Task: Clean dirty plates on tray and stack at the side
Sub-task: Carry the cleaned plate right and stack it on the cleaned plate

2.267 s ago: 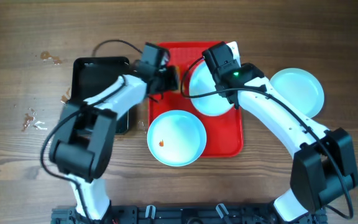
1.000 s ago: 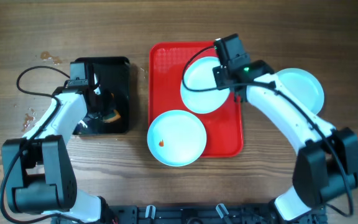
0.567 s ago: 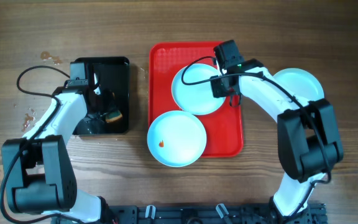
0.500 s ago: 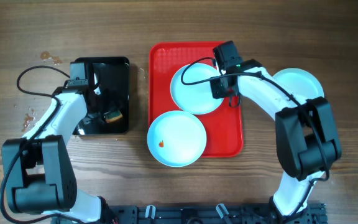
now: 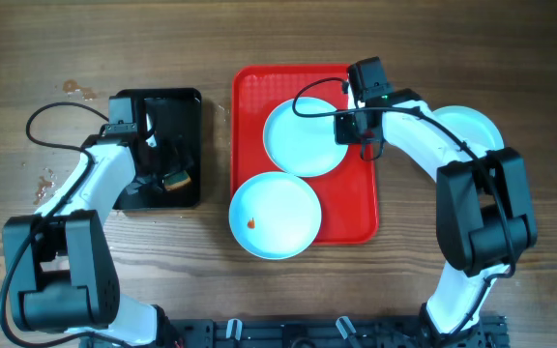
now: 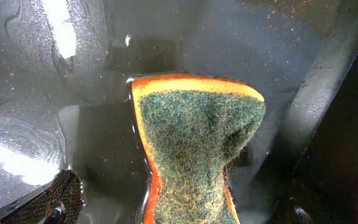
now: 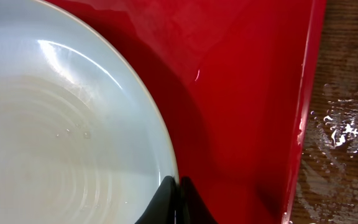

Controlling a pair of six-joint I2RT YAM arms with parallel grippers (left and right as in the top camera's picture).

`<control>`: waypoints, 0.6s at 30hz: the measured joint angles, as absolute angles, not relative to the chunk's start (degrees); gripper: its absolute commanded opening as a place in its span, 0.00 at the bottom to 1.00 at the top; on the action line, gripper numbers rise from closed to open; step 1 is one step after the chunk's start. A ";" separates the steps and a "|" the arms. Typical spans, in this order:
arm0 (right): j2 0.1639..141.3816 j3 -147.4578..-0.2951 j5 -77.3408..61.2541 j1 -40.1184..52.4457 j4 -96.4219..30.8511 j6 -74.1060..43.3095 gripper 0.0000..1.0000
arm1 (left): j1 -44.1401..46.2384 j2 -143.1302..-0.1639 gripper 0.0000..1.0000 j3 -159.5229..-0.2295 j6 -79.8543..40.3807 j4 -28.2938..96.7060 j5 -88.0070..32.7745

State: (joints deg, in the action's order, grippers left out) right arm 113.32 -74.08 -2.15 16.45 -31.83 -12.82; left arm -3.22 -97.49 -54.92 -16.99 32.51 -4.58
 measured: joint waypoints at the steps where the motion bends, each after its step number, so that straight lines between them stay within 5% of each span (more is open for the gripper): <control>1: 112.99 -74.08 -1.80 16.45 -31.86 -12.80 0.04 | -3.22 -97.49 1.00 -54.92 -16.99 32.51 -4.58; 10: 96.84 -74.08 15.92 18.65 -31.83 -5.78 0.04 | -3.22 -97.49 1.00 -54.92 -16.99 32.49 -4.58; 18: 92.90 -74.11 42.00 33.26 -28.05 5.30 0.04 | -3.22 -97.49 1.00 -54.92 -16.99 32.51 -4.58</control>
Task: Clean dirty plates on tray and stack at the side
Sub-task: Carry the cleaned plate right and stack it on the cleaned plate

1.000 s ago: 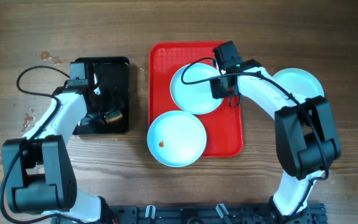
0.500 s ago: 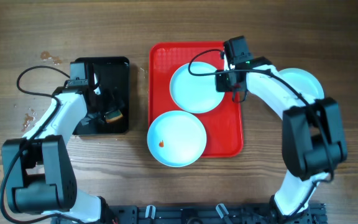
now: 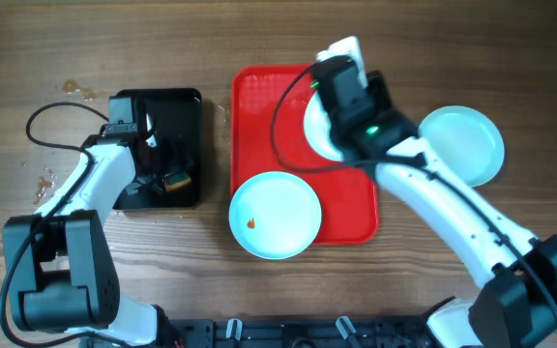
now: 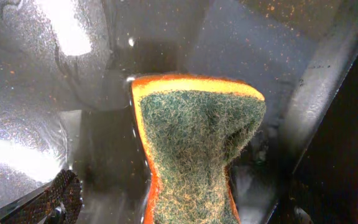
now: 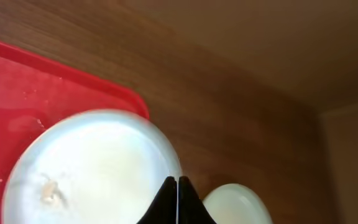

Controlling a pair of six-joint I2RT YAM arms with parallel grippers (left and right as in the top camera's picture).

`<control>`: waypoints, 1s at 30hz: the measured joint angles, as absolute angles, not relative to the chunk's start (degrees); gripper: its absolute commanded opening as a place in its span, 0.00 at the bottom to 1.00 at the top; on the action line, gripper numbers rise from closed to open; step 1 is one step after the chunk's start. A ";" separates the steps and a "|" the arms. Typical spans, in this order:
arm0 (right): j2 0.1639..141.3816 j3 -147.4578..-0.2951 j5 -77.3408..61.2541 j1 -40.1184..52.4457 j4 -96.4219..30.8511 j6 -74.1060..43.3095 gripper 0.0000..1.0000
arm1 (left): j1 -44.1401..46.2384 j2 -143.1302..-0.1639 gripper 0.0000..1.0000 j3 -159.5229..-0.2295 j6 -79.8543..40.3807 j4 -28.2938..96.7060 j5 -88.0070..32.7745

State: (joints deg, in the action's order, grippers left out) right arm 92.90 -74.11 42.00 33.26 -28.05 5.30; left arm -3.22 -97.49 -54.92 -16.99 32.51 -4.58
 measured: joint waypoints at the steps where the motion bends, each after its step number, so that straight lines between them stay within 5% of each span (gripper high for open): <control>1: 92.90 -74.11 45.63 35.46 -27.66 6.35 0.04 | -3.22 -97.49 1.00 -54.92 -16.99 32.51 -4.58; 6: 92.88 -74.11 52.82 39.33 -26.33 9.10 0.08 | -3.22 -97.49 1.00 -54.92 -16.99 32.51 -4.58; 11: 92.73 -74.30 36.36 27.59 -30.85 1.85 0.46 | -3.22 -97.49 1.00 -54.92 -16.99 32.51 -4.58; 13: 92.73 -74.30 26.72 20.12 -31.57 -0.45 0.50 | -3.22 -97.49 1.00 -54.92 -16.99 32.51 -4.58; 21: 103.88 -74.56 -13.98 -4.75 -33.76 -2.96 0.42 | -3.22 -97.49 1.00 -54.92 -16.99 32.51 -4.58; 27: 111.26 -74.56 -24.60 -5.13 -34.28 -0.99 0.48 | -3.22 -97.49 1.00 -54.92 -16.99 32.51 -4.58; 30: 113.67 -74.56 -26.52 -4.62 -34.81 0.30 0.32 | -3.22 -97.49 1.00 -54.92 -16.99 32.51 -4.58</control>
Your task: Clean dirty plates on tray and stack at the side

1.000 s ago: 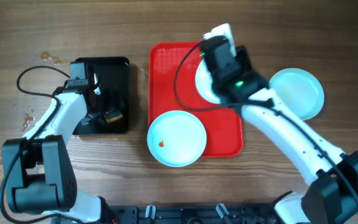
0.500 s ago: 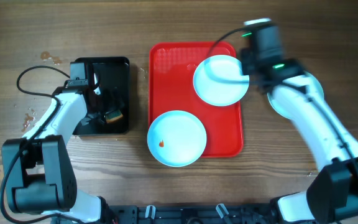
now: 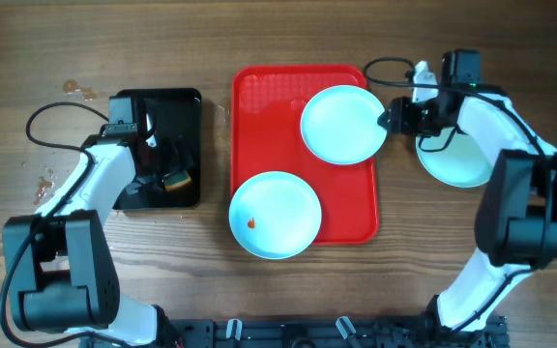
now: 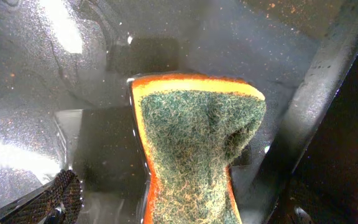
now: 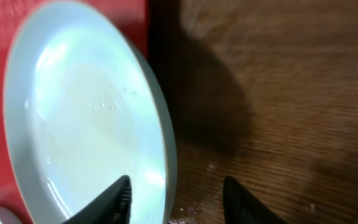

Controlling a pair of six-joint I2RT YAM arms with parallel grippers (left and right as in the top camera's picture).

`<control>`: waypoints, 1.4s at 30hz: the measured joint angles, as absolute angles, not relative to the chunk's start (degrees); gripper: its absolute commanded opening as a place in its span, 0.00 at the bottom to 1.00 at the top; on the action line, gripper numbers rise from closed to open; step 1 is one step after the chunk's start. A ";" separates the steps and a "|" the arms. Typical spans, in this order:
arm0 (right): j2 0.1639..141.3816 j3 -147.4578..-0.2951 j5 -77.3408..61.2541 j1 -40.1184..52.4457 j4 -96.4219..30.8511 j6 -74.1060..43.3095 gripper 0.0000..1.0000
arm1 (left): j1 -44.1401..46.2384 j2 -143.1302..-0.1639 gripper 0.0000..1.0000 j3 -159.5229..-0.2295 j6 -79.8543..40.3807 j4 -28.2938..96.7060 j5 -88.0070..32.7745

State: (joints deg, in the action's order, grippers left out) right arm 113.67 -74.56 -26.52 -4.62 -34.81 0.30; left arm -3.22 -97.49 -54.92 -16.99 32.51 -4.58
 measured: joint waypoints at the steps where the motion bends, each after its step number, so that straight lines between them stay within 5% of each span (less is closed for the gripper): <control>1: 114.30 -74.56 -26.81 -4.54 -35.03 1.06 0.24 | -3.22 -97.49 1.00 -54.92 -16.99 32.51 -4.58; 5: 114.52 -74.56 -26.83 -4.47 -34.04 1.76 0.04 | -3.22 -97.49 1.00 -54.92 -16.99 32.51 -4.58; 13: 113.56 -74.56 -23.53 -3.49 -33.89 1.39 0.04 | -3.22 -97.49 1.00 -54.92 -16.99 32.51 -4.58; 20: 96.23 -74.52 4.19 12.97 -35.83 -0.62 0.04 | -3.22 -97.49 1.00 -54.92 -16.99 32.51 -4.58; 28: 93.01 -74.50 53.78 35.62 -30.74 -1.02 0.04 | -3.22 -97.49 1.00 -54.92 -16.99 32.49 -4.58; 42: 93.01 -74.52 71.35 43.09 -24.95 6.85 0.04 | -3.22 -97.49 1.00 -54.92 -16.99 32.51 -4.58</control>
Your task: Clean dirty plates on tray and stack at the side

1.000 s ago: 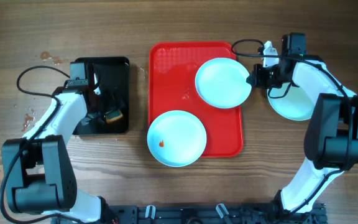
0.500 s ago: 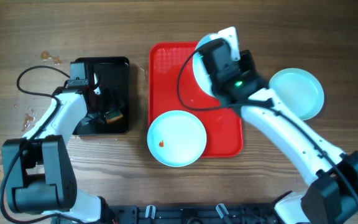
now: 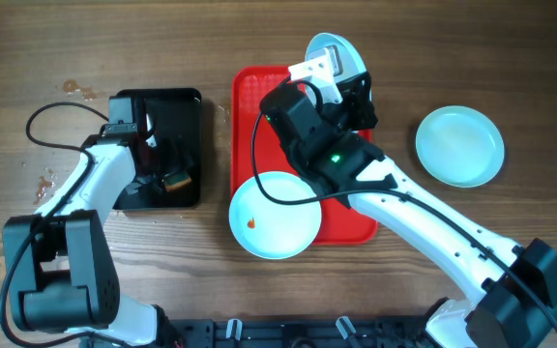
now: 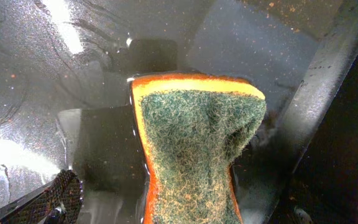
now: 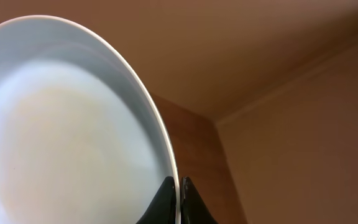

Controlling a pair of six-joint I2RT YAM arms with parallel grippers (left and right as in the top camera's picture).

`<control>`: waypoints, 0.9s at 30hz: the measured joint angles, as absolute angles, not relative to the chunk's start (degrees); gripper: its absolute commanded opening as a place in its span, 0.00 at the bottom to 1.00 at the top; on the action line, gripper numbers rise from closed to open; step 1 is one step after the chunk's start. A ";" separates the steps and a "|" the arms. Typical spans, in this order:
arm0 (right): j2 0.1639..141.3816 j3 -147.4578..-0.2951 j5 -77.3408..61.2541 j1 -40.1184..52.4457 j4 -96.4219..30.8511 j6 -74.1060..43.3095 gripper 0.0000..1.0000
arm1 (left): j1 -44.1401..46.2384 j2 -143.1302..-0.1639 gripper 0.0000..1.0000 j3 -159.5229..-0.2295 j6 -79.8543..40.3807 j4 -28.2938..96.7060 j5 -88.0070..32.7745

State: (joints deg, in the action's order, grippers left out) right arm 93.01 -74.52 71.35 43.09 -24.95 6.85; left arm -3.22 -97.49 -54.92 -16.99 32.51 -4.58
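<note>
My right gripper (image 5: 178, 186) is shut on the rim of a pale blue plate (image 5: 67, 124), which it holds tilted in the air; overhead that plate (image 3: 335, 48) shows above the far edge of the red tray (image 3: 254, 116). A second plate (image 3: 288, 217) with a red spot lies on the tray's near left corner. One clean plate (image 3: 459, 145) rests on the table to the right. My left gripper (image 4: 188, 211) is shut on a green and orange sponge (image 4: 194, 137) inside the black basin (image 3: 158, 111).
The raised right arm (image 3: 395, 198) hides much of the tray from overhead. Water wets the basin floor (image 4: 30, 93). Wet marks (image 3: 75, 89) lie on the wooden table beside the basin's far left corner.
The right gripper stood open at the right rim of the plate lying on the tray's far right corner. Now it is shut on that rim and the plate is up in the air, tilted.
The right gripper first pinched the rim of the far plate lying in the tray, then held it raised. Later the plate lay at the tray's far right corner with the gripper open. Now it is gripped and raised again. The left gripper kept the sponge in the basin.
</note>
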 measured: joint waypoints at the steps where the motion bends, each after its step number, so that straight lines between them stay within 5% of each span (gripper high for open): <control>1: 93.01 -74.52 71.50 43.09 -24.97 7.01 0.04 | -3.22 -97.49 1.00 -54.92 -16.99 32.51 -4.58; 27: 93.01 -74.52 72.10 43.09 -24.95 7.84 0.04 | -3.22 -97.49 1.00 -54.92 -16.99 32.51 -4.58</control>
State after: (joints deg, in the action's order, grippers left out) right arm 93.01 -74.52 72.10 43.09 -24.95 7.84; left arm -3.22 -97.49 -54.92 -16.99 32.51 -4.58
